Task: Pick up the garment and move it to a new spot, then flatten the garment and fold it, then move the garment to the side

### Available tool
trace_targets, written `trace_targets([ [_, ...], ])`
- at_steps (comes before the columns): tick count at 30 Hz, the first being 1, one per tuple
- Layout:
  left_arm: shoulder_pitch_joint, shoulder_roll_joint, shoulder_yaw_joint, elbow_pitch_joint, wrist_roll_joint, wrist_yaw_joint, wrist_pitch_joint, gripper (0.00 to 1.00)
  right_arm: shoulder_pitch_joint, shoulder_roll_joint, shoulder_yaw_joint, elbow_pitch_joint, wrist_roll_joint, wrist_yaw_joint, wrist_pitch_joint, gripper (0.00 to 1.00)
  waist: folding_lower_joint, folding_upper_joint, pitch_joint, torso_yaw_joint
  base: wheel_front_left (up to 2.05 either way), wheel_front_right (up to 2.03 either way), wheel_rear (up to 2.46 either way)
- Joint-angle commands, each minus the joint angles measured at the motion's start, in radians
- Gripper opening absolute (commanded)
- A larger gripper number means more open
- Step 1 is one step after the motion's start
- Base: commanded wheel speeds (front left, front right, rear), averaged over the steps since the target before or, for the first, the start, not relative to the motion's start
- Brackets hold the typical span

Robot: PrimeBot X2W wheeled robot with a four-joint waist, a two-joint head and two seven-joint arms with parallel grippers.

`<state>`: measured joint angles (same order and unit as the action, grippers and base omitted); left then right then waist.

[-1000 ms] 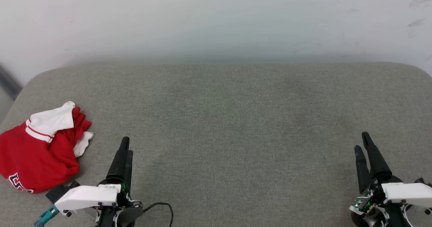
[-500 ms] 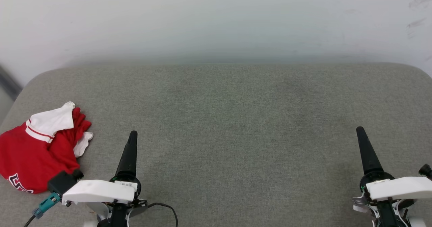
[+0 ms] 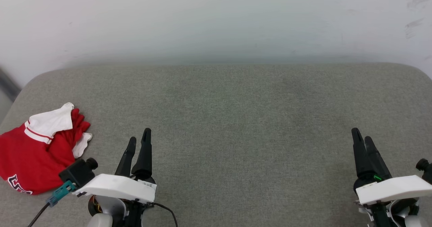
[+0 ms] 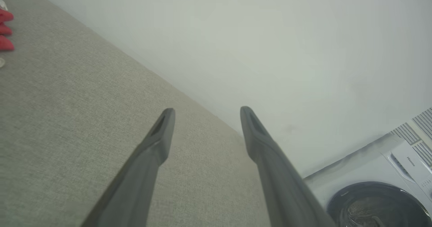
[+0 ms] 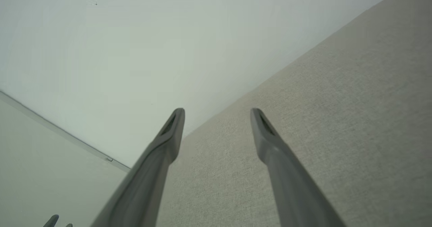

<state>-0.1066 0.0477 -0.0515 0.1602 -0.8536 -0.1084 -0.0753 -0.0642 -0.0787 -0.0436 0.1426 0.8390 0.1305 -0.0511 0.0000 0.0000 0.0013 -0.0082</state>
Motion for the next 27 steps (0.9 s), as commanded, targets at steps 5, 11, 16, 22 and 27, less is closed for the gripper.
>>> trace_targets([
  [5,-0.023,0.008,-0.013,-0.015,0.131,0.022,-0.024,1.00,-0.001,-0.007,-0.001,-0.038,-0.126,0.000,0.005,1.00,0.0000,0.0000,-0.002,-0.003,0.00,0.00,0.00],
  [11,-0.023,0.017,-0.019,-0.021,0.227,0.049,-0.042,1.00,0.005,-0.006,0.007,-0.058,-0.216,0.000,0.007,1.00,0.0000,0.0000,-0.003,-0.004,0.00,0.00,0.00],
  [16,-0.023,0.025,-0.028,-0.025,0.283,0.064,-0.054,1.00,0.008,-0.005,0.010,-0.067,-0.273,0.000,0.008,1.00,0.0000,0.0000,-0.004,-0.004,0.00,0.00,0.00],
  [22,-0.026,0.035,-0.045,-0.023,0.359,0.084,-0.070,1.00,0.011,-0.004,0.010,-0.077,-0.357,0.000,0.010,1.00,0.0000,0.0000,-0.004,-0.004,0.00,0.00,0.00],
  [27,-0.027,0.049,-0.060,-0.021,0.418,0.099,-0.082,1.00,0.010,-0.004,0.014,-0.083,-0.424,0.000,0.008,1.00,0.0000,0.0000,-0.005,-0.006,0.00,0.00,0.00],
])
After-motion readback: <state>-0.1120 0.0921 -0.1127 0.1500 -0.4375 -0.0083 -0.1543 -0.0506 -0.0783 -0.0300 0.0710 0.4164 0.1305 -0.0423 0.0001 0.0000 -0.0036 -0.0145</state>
